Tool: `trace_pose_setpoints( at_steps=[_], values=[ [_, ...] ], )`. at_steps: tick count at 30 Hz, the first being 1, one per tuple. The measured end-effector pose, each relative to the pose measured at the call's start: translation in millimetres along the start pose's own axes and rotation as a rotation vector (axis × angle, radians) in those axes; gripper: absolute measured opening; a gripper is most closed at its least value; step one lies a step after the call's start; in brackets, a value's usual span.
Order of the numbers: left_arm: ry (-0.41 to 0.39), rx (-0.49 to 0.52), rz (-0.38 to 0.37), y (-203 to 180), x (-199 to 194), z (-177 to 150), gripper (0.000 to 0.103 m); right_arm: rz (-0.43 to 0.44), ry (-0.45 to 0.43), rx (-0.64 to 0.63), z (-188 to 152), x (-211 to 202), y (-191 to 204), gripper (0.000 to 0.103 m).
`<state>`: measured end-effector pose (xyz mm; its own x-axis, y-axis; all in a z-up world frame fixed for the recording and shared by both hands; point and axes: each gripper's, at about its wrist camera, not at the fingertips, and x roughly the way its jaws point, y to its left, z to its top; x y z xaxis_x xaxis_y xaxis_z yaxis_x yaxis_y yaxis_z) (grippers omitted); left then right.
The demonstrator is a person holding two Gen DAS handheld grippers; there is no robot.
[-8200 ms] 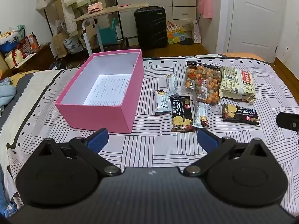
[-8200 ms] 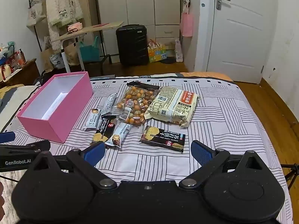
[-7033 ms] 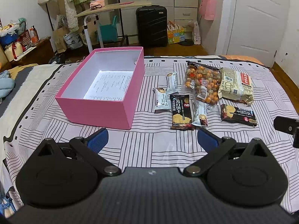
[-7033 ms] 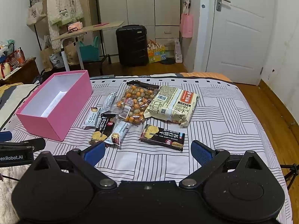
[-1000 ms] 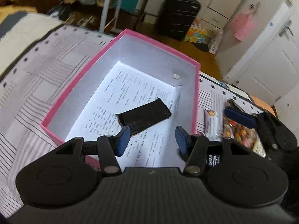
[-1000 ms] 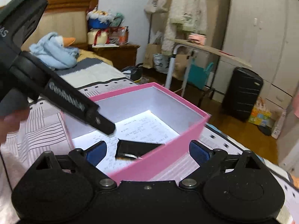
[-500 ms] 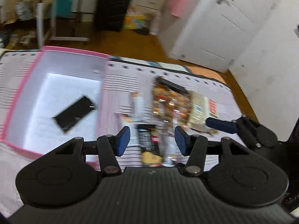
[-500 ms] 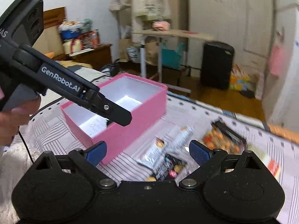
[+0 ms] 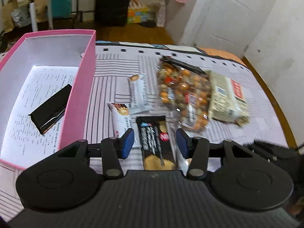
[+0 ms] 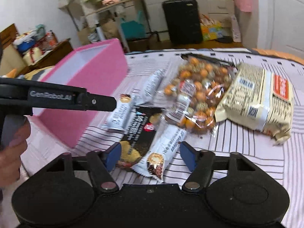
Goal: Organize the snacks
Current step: 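Return the left gripper to the snacks and grasp a white wrapped bar, then carry the white bar into the pink box and release it with the left gripper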
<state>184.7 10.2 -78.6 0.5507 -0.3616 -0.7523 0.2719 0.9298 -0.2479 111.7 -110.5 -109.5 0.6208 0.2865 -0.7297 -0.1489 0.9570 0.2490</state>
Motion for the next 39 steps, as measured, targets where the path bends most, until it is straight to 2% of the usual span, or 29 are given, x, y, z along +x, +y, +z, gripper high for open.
trace_pose_setpoints(
  at_steps=[2,5,9,10,11,13,15,16,17,21,31,36,39],
  values=[
    [-0.024,0.010,0.063,-1.0,14.9,-4.1,0.045,-0.033,0.003,0.020,-4.4,11.7,0.5,0.064],
    [-0.047,0.091,0.175,-8.5,35.1,-12.9,0.045,-0.075,-0.005,0.101,-13.2,25.7,-3.1,0.064],
    [-0.038,0.134,0.304,-12.1,62.4,-22.6,0.045,-0.119,-0.076,0.118,-19.4,34.1,-2.2,0.062],
    [-0.035,0.129,0.321,-11.2,69.3,-23.2,0.045,-0.126,-0.083,0.115,-20.4,34.0,-1.0,0.054],
    [-0.038,0.126,0.330,-10.2,73.5,-23.7,0.045,-0.133,-0.085,0.116,-21.0,34.2,-0.7,0.041],
    [-0.042,0.113,0.347,-6.8,80.5,-23.0,0.045,-0.140,-0.071,0.109,-23.0,32.4,0.5,0.034],
    [-0.036,0.093,0.344,-3.4,85.7,-21.7,0.045,-0.148,-0.063,0.081,-24.6,27.3,1.9,0.032],
    [-0.028,0.080,0.337,-1.3,86.6,-21.3,0.042,-0.150,-0.056,0.067,-25.0,25.4,2.3,0.032],
    [-0.018,0.069,0.329,0.9,87.7,-21.0,0.032,-0.154,-0.048,0.054,-26.2,23.7,2.6,0.032],
    [0.001,0.067,0.319,3.5,85.5,-20.5,0.027,-0.151,-0.028,0.051,-30.4,13.8,2.4,0.031],
    [0.008,0.077,0.323,-3.1,63.9,-25.1,0.026,-0.120,-0.009,0.085,-41.2,-8.8,-0.7,0.031],
    [0.028,0.054,0.264,-4.2,39.0,-31.0,0.026,-0.101,-0.003,0.100,-41.5,-22.9,-2.8,0.031],
    [0.016,0.065,0.238,-10.0,21.8,-34.0,0.026,-0.070,0.038,0.154,-37.7,-30.4,-10.0,0.031]
  ],
)
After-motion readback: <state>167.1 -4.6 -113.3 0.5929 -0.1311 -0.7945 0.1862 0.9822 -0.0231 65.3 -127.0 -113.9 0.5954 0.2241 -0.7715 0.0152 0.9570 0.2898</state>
